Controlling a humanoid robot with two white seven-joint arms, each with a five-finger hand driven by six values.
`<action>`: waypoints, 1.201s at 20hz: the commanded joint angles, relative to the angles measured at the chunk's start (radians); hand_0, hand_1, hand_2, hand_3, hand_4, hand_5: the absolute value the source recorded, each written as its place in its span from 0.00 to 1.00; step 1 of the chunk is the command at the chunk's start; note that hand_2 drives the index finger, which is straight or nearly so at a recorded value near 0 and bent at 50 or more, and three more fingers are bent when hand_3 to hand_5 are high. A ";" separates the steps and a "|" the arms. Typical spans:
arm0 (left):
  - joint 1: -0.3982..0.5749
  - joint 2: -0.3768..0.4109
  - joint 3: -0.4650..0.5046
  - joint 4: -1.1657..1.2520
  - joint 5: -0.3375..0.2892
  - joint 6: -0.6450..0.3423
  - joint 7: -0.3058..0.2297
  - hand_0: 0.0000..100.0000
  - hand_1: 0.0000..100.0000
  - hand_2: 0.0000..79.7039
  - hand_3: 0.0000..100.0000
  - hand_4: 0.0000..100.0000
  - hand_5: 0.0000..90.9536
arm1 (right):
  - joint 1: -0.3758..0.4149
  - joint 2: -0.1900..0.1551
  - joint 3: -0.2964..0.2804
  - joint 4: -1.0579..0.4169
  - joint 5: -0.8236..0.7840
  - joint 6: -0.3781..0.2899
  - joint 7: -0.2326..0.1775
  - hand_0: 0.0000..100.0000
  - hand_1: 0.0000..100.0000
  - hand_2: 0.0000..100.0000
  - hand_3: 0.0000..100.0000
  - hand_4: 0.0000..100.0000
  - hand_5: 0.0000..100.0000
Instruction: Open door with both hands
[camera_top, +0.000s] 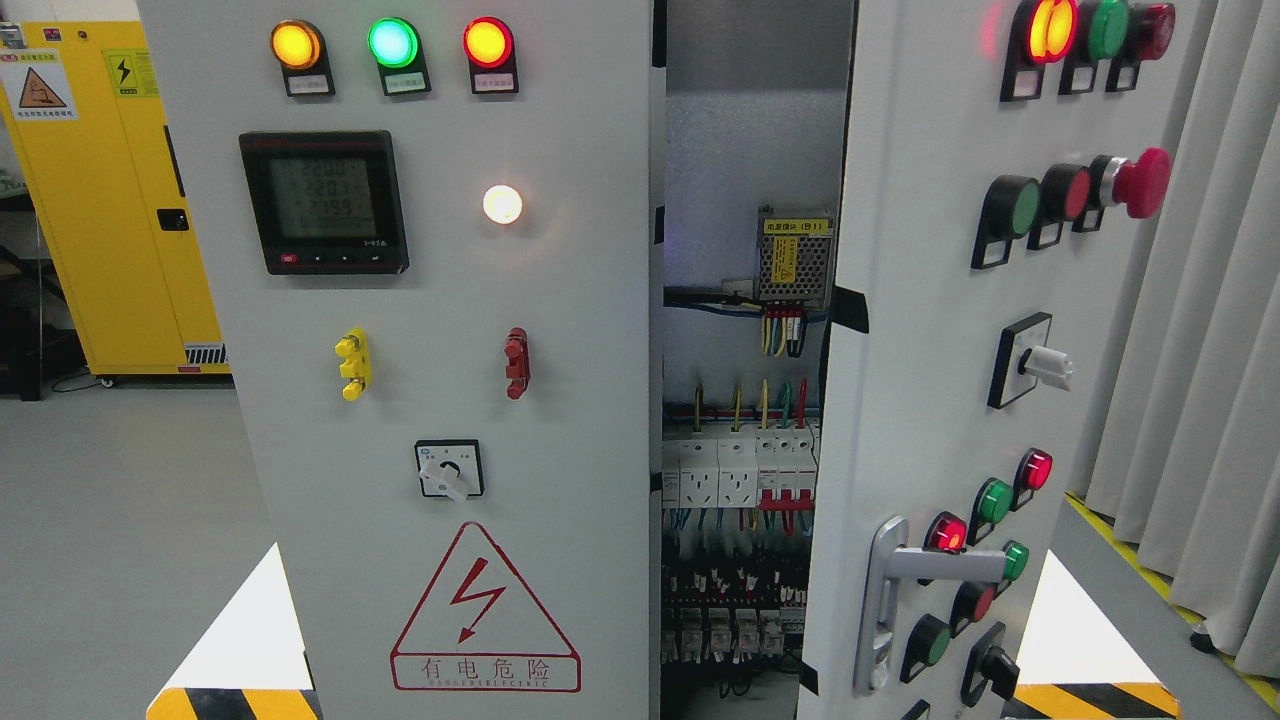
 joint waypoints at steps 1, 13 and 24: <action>-0.018 0.209 -0.105 -0.394 0.065 0.003 -0.029 0.12 0.56 0.00 0.00 0.00 0.00 | 0.000 -0.002 -0.001 0.000 0.001 0.000 0.000 0.00 0.50 0.04 0.00 0.00 0.00; -0.263 0.189 -0.125 -0.469 0.286 0.116 -0.057 0.12 0.56 0.00 0.00 0.00 0.00 | 0.005 -0.009 -0.001 0.000 0.001 0.000 0.000 0.00 0.50 0.04 0.00 0.00 0.00; -0.538 0.072 -0.116 -0.446 0.404 0.363 -0.055 0.12 0.56 0.00 0.00 0.00 0.00 | 0.015 -0.010 -0.001 0.002 0.000 0.000 0.000 0.00 0.50 0.04 0.00 0.00 0.00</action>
